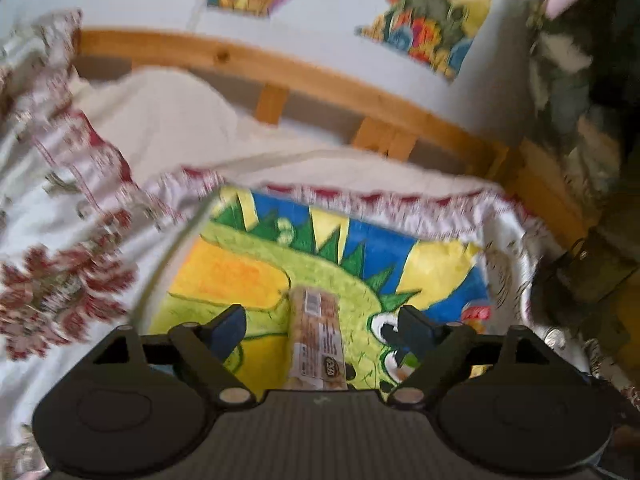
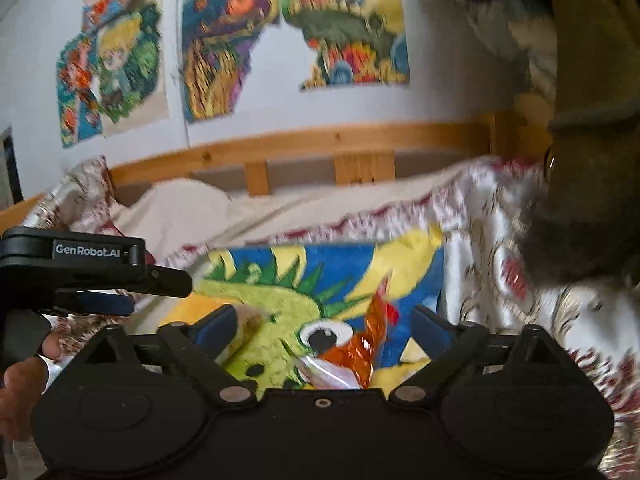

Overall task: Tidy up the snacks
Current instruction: 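Carry the brown bar into the tray with the left tool while the right tool drops the candy bag, then raise both open tools from the tray and move back over the remaining snacks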

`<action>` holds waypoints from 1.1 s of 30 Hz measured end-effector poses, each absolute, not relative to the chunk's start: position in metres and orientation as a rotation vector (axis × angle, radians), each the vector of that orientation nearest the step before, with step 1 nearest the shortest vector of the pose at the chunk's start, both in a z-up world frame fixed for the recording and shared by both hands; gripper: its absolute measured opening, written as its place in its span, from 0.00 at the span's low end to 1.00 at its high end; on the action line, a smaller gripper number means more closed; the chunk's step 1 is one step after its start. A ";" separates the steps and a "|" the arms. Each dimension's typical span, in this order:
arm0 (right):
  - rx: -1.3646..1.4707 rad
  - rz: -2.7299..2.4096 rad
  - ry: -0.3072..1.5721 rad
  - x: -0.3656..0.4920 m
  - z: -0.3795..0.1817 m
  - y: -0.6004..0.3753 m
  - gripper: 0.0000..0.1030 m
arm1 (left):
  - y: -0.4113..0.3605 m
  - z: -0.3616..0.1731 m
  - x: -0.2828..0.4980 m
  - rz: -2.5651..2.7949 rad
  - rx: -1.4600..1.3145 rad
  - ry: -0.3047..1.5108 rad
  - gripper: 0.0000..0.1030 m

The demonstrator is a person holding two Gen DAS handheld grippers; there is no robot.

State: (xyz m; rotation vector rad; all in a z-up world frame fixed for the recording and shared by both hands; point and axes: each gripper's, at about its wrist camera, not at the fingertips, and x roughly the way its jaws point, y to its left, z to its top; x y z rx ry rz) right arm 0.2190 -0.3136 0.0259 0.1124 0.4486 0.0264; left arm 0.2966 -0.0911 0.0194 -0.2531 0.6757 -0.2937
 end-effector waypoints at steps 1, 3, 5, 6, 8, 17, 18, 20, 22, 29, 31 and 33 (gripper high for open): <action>0.107 0.028 0.426 0.211 0.033 -0.312 0.97 | -0.088 0.026 0.289 -0.290 -0.246 0.653 0.89; 0.099 0.030 0.389 0.196 0.046 -0.309 0.99 | -0.080 0.037 0.274 -0.285 -0.236 0.611 0.93; 0.096 0.032 0.362 0.183 0.057 -0.306 0.99 | -0.073 0.048 0.256 -0.282 -0.224 0.569 0.96; 0.097 0.031 0.349 0.175 0.062 -0.305 0.99 | -0.071 0.053 0.248 -0.282 -0.217 0.551 0.96; 0.101 0.034 0.328 0.160 0.071 -0.301 0.99 | -0.065 0.061 0.230 -0.279 -0.198 0.516 0.98; 0.124 0.035 0.288 0.091 0.086 -0.286 0.99 | -0.037 0.074 0.158 -0.263 -0.197 0.466 0.99; 0.132 0.031 0.289 0.083 0.085 -0.285 0.99 | -0.033 0.074 0.150 -0.261 -0.196 0.471 0.99; 0.153 0.024 0.290 0.070 0.083 -0.283 0.99 | -0.027 0.072 0.137 -0.256 -0.194 0.476 0.99; 0.164 0.022 0.302 0.059 0.080 -0.282 0.99 | -0.021 0.069 0.125 -0.248 -0.196 0.481 0.99; 0.165 0.012 0.344 0.033 0.064 -0.275 0.99 | -0.008 0.053 0.095 -0.225 -0.171 0.518 0.99; 0.161 0.017 0.360 0.028 0.060 -0.272 0.99 | -0.004 0.047 0.087 -0.211 -0.160 0.523 0.99; 0.172 0.023 0.374 0.024 0.056 -0.271 0.99 | 0.000 0.041 0.081 -0.200 -0.162 0.536 0.99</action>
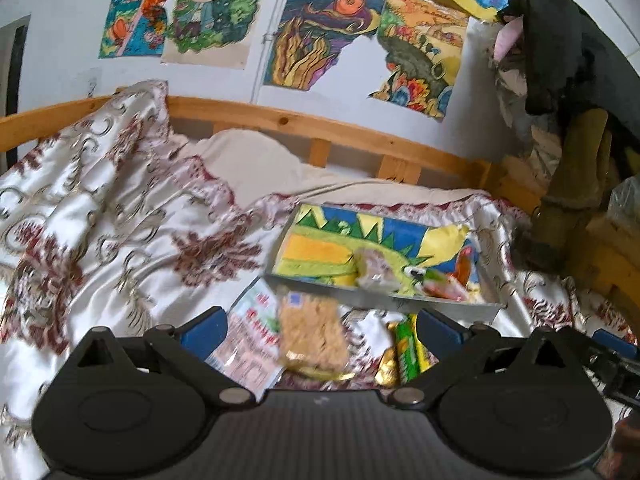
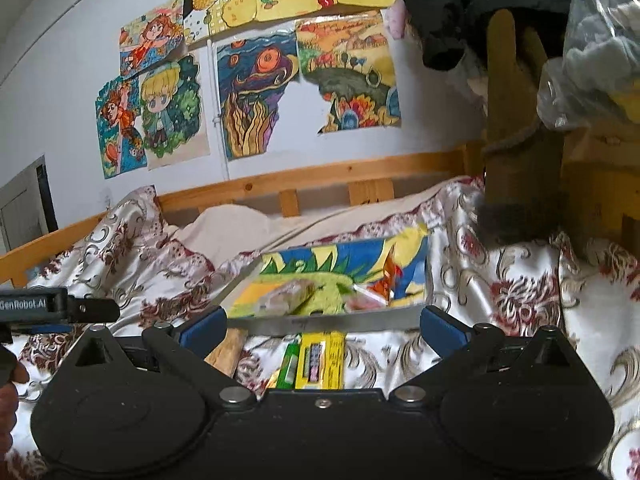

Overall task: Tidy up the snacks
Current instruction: 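Raise both open tools from the tray and move back over the remaining snacks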

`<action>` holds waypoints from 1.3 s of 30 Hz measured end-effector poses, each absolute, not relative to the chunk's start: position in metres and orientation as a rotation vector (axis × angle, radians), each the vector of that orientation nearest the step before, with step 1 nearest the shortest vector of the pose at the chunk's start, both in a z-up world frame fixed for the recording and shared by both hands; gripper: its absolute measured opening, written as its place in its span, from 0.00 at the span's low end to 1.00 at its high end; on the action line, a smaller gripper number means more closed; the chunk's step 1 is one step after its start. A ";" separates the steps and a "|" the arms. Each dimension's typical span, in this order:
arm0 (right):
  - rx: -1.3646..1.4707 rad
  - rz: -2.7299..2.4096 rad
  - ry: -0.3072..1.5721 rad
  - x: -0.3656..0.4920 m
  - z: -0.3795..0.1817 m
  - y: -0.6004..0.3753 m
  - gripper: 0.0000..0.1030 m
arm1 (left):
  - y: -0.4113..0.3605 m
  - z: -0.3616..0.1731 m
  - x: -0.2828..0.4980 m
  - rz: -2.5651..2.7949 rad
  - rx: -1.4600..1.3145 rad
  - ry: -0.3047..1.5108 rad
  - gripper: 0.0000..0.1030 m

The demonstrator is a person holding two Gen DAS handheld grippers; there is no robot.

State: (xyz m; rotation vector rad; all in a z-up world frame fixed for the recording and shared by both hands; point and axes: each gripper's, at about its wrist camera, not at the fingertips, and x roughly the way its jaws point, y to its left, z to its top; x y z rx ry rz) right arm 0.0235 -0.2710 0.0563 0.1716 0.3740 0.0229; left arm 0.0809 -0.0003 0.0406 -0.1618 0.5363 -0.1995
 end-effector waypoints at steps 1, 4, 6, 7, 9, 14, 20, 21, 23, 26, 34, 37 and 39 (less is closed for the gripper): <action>0.178 0.025 0.382 0.022 0.055 -0.270 0.99 | 0.002 0.037 0.079 -0.193 -0.166 0.552 0.99; 0.192 0.027 0.408 0.018 0.049 -0.268 0.99 | 0.007 0.028 0.076 -0.183 -0.180 0.602 0.99; 0.198 0.033 0.425 0.017 0.045 -0.266 0.99 | 0.009 0.021 0.076 -0.188 -0.175 0.650 0.99; 0.203 0.037 0.436 0.016 0.043 -0.265 0.99 | 0.009 0.018 0.078 -0.184 -0.169 0.674 0.99; 0.208 0.049 0.460 0.017 0.037 -0.262 0.99 | 0.010 0.012 0.079 -0.176 -0.162 0.707 0.99; 0.218 0.063 0.516 0.021 0.025 -0.258 0.99 | 0.009 0.000 0.080 -0.170 -0.153 0.752 0.99; 0.242 0.053 0.569 0.025 0.012 -0.259 0.99 | 0.009 -0.007 0.083 -0.157 -0.134 0.780 0.99; 0.245 0.053 0.578 0.026 0.010 -0.259 0.99 | 0.009 -0.008 0.083 -0.157 -0.131 0.785 0.99; 0.250 0.056 0.596 0.027 0.006 -0.259 0.99 | 0.008 -0.010 0.084 -0.154 -0.123 0.789 0.99; 0.249 0.059 0.612 0.028 0.001 -0.257 0.99 | 0.007 -0.012 0.084 -0.153 -0.114 0.798 0.99; 0.253 0.056 0.643 0.032 -0.007 -0.257 0.99 | 0.006 -0.016 0.089 -0.137 -0.093 0.822 0.99; 0.257 0.060 0.655 0.032 -0.010 -0.257 0.99 | 0.007 -0.017 0.090 -0.129 -0.090 0.830 0.99; 0.258 0.067 0.664 0.033 -0.013 -0.256 0.99 | 0.007 -0.018 0.091 -0.126 -0.090 0.830 0.99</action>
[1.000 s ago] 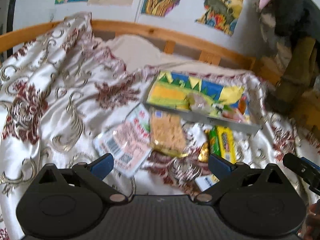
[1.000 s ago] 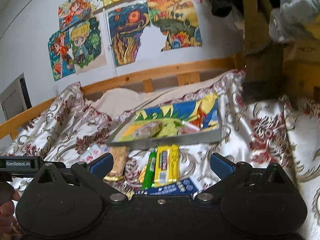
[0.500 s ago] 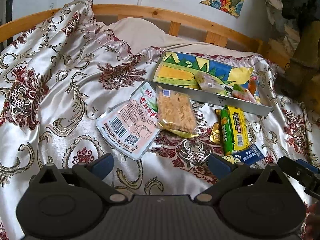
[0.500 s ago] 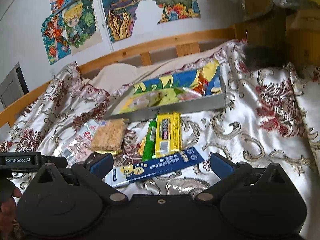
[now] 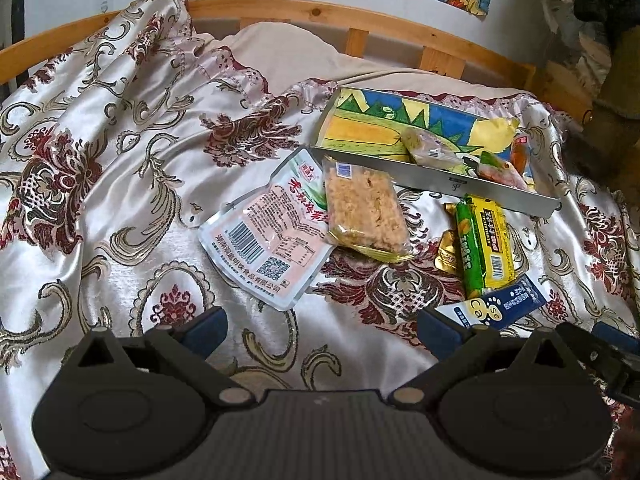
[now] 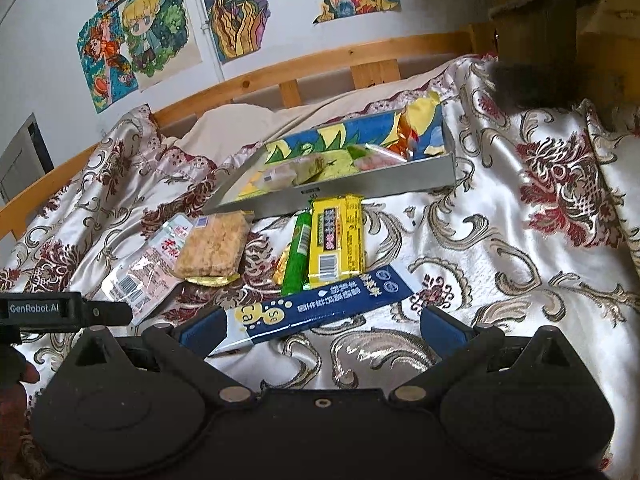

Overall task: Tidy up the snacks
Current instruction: 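Raise both open tools from the tray and move back over the remaining snacks, then grasp the puffed-rice bar with the left tool while the right tool grasps the blue sachet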

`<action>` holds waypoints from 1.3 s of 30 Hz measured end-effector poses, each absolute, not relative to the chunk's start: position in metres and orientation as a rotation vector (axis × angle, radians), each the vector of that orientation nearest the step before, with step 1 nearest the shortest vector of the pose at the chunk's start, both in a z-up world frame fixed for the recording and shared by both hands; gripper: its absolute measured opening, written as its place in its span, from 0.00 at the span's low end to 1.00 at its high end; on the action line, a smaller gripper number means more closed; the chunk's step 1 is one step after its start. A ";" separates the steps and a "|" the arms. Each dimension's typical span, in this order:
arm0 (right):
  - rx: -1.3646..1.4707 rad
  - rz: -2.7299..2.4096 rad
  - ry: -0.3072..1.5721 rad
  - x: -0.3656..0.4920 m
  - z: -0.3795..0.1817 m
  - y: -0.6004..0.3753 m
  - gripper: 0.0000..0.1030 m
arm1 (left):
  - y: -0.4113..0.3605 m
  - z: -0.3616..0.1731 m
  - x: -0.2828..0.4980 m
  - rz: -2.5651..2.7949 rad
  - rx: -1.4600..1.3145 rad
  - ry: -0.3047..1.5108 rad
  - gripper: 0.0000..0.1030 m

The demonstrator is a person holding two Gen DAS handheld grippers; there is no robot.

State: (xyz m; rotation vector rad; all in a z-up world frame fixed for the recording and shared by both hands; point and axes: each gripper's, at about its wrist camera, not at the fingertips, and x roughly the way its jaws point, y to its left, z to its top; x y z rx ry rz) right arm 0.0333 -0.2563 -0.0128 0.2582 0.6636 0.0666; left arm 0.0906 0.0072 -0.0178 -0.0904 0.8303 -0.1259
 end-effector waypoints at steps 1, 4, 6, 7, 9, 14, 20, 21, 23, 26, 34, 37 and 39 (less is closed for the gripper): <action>0.259 0.069 0.668 0.034 -0.014 -0.256 0.99 | 0.007 -0.018 0.091 -0.125 -0.090 0.831 0.99; 0.268 0.082 0.680 0.035 -0.018 -0.255 0.99 | 0.008 -0.019 0.092 -0.121 -0.094 0.825 0.99; 0.272 0.091 0.690 0.036 -0.022 -0.254 0.99 | 0.008 -0.020 0.093 -0.119 -0.097 0.819 0.99; 0.274 0.095 0.692 0.037 -0.023 -0.253 0.99 | 0.007 -0.021 0.094 -0.120 -0.097 0.819 0.99; 0.282 0.109 0.692 0.037 -0.026 -0.252 0.99 | 0.006 -0.022 0.096 -0.124 -0.095 0.818 0.99; 0.332 0.163 0.688 0.040 -0.029 -0.252 0.99 | 0.007 -0.026 0.100 -0.136 -0.099 0.823 0.99; 0.362 0.197 0.711 0.049 -0.035 -0.250 0.99 | 0.014 -0.026 0.106 -0.100 -0.073 0.813 0.99; 0.369 0.201 0.716 0.051 -0.036 -0.250 0.99 | 0.016 -0.025 0.108 -0.091 -0.071 0.812 0.99; 0.381 0.210 0.722 0.054 -0.037 -0.250 0.98 | 0.020 -0.025 0.111 -0.085 -0.078 0.808 0.99; 0.403 0.224 0.732 0.060 -0.039 -0.247 0.96 | 0.024 -0.026 0.118 -0.098 -0.100 0.810 0.99; 0.466 0.187 0.738 0.079 -0.046 -0.241 0.95 | 0.023 -0.033 0.135 -0.148 -0.183 0.796 0.99; 0.476 0.160 0.725 0.085 -0.047 -0.239 0.93 | 0.018 -0.032 0.142 -0.181 -0.182 0.781 0.99; 0.464 0.137 0.707 0.087 -0.046 -0.238 0.86 | 0.013 -0.030 0.147 -0.203 -0.170 0.771 0.99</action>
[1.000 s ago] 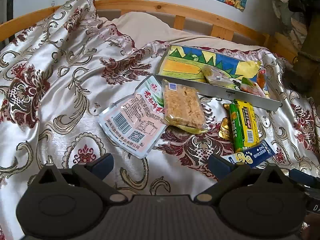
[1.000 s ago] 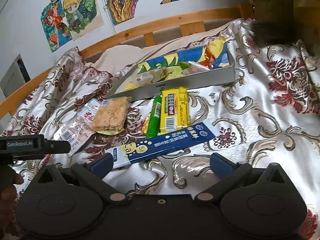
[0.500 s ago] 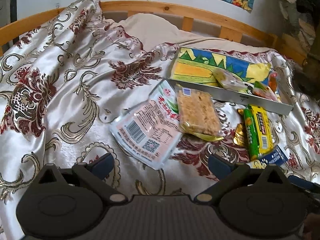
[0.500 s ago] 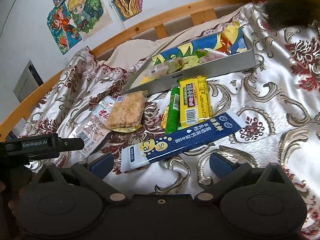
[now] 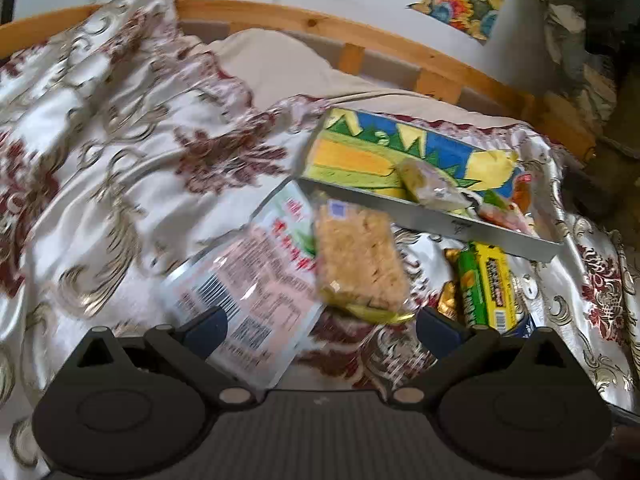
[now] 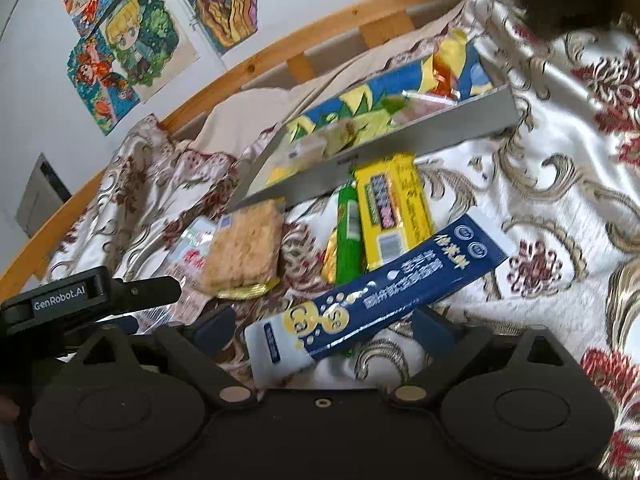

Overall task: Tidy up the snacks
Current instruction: 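Grasp the puffed-rice bar with the left tool while the right tool grasps the blue sachet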

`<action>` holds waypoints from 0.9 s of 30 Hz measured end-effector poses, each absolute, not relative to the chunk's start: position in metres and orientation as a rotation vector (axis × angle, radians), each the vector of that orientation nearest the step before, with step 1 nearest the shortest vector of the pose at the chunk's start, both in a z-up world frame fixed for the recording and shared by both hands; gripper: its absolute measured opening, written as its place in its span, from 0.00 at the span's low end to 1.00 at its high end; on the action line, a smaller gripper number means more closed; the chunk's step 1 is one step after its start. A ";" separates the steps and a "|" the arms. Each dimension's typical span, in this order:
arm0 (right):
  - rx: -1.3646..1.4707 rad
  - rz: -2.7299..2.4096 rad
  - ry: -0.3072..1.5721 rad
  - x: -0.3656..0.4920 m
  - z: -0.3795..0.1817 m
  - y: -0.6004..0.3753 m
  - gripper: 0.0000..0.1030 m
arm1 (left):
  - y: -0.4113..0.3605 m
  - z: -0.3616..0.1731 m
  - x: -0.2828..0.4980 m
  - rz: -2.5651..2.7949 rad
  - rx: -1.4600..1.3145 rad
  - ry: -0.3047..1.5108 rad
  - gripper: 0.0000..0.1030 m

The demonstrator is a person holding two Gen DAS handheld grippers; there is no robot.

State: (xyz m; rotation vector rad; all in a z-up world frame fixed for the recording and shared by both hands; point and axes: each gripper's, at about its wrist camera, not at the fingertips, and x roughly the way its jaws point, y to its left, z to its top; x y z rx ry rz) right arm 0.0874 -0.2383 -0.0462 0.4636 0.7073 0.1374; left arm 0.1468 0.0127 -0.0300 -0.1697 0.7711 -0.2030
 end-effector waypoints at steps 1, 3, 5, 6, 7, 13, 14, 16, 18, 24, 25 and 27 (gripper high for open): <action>0.455 0.121 0.699 0.088 -0.045 -0.239 0.79 | 0.010 -0.030 0.150 -0.218 -0.165 0.768 0.99; 0.452 0.096 0.686 0.089 -0.045 -0.242 0.68 | 0.004 -0.029 0.156 -0.256 -0.151 0.767 0.99; 0.471 0.080 0.685 0.092 -0.047 -0.247 0.59 | -0.003 -0.029 0.163 -0.283 -0.130 0.770 0.99; 0.483 0.070 0.689 0.094 -0.048 -0.251 0.55 | -0.008 -0.030 0.167 -0.295 -0.118 0.771 0.98; 0.490 0.061 0.689 0.096 -0.050 -0.254 0.48 | -0.011 -0.031 0.171 -0.303 -0.110 0.774 0.98; 0.533 0.026 0.703 0.106 -0.058 -0.265 0.32 | -0.034 -0.042 0.197 -0.334 -0.036 0.822 0.94; 0.551 0.030 0.709 0.107 -0.059 -0.266 0.33 | -0.038 -0.045 0.202 -0.331 -0.026 0.833 0.93; 0.573 0.038 0.716 0.108 -0.059 -0.268 0.36 | -0.045 -0.049 0.212 -0.314 -0.002 0.863 0.89; 0.587 0.047 0.721 0.108 -0.059 -0.268 0.41 | -0.051 -0.053 0.220 -0.290 0.026 0.883 0.89; 0.558 0.066 0.721 0.114 -0.058 -0.258 0.53 | -0.073 -0.059 0.234 -0.228 0.138 0.921 0.84; 0.542 0.066 0.723 0.116 -0.058 -0.256 0.51 | -0.075 -0.059 0.234 -0.213 0.154 0.918 0.79; 0.520 0.065 0.721 0.118 -0.057 -0.253 0.47 | -0.076 -0.058 0.233 -0.204 0.166 0.919 0.77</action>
